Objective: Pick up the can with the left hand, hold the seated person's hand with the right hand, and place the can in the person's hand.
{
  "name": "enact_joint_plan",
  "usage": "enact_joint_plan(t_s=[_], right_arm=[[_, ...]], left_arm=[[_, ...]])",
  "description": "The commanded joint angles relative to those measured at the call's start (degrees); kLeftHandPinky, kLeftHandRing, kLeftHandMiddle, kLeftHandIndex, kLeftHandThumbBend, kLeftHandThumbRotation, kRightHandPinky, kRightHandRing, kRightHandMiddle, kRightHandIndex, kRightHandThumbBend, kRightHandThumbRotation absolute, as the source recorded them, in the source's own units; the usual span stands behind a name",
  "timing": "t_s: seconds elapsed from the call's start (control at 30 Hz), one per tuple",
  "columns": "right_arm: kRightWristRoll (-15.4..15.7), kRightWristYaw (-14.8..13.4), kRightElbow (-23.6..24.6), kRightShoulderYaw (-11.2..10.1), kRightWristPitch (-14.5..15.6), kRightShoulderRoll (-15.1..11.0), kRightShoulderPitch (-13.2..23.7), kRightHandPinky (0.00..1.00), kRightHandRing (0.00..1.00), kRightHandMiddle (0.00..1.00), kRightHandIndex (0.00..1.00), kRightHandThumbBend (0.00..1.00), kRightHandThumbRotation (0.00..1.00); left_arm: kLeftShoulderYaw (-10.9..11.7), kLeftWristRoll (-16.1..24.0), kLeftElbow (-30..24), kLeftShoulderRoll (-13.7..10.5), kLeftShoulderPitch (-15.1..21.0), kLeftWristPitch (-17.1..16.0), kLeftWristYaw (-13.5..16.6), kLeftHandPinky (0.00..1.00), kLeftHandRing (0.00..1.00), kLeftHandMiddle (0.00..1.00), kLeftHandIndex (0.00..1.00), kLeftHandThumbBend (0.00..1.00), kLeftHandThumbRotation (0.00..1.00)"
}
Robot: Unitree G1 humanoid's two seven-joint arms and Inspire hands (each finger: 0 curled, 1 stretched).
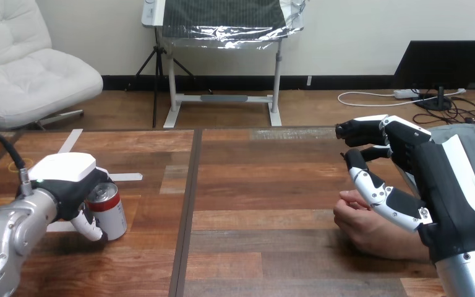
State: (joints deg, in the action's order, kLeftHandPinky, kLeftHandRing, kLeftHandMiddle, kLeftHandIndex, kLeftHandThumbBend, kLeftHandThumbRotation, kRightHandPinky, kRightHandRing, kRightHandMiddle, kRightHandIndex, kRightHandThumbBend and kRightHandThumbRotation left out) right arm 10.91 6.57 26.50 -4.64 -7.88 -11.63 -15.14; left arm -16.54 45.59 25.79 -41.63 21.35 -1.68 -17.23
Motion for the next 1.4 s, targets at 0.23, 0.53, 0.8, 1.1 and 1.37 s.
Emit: enact_joint_plan(t_s=[0.23,0.53,0.8,1.1,1.37], right_arm=[[-1.14,0.28,2.53,-1.03,-0.08,-0.84,3.03,0.61,0.69,0.69,0.62,0.3,0.0],[-1.18,0.34,2.59,-1.21,-0.11,-0.85,2.95,0.62,0.7,0.69,0.62,0.3,0.0],[-0.95,0.29,2.09,-1.26,-0.92,-1.05,3.13,0.61,0.69,0.68,0.61,0.3,0.0],[-1.0,0.4,1.91,-1.2,-0.85,-1.13,3.3,0.61,0.69,0.68,0.61,0.29,0.0],[-1.0,0.52,1.77,-1.18,-0.85,-1.26,3.42,0.61,0.69,0.68,0.61,0.29,0.0]], left_arm=[[-1.44,0.85,2.18,0.63,5.61,-0.3,2.45,0.64,0.74,0.79,0.77,0.75,0.1],[-1.33,0.12,2.64,1.04,5.67,-0.01,3.41,0.56,0.68,0.74,0.75,0.75,0.08],[-1.03,-0.61,3.0,1.01,5.61,-0.87,4.54,0.54,0.66,0.72,0.73,0.75,0.06],[-0.2,-1.78,3.26,1.46,5.47,-1.14,5.28,0.58,0.67,0.7,0.69,0.74,0.03],[0.89,-4.13,3.59,2.0,4.92,-1.7,7.69,0.51,0.58,0.62,0.64,0.73,0.0]])
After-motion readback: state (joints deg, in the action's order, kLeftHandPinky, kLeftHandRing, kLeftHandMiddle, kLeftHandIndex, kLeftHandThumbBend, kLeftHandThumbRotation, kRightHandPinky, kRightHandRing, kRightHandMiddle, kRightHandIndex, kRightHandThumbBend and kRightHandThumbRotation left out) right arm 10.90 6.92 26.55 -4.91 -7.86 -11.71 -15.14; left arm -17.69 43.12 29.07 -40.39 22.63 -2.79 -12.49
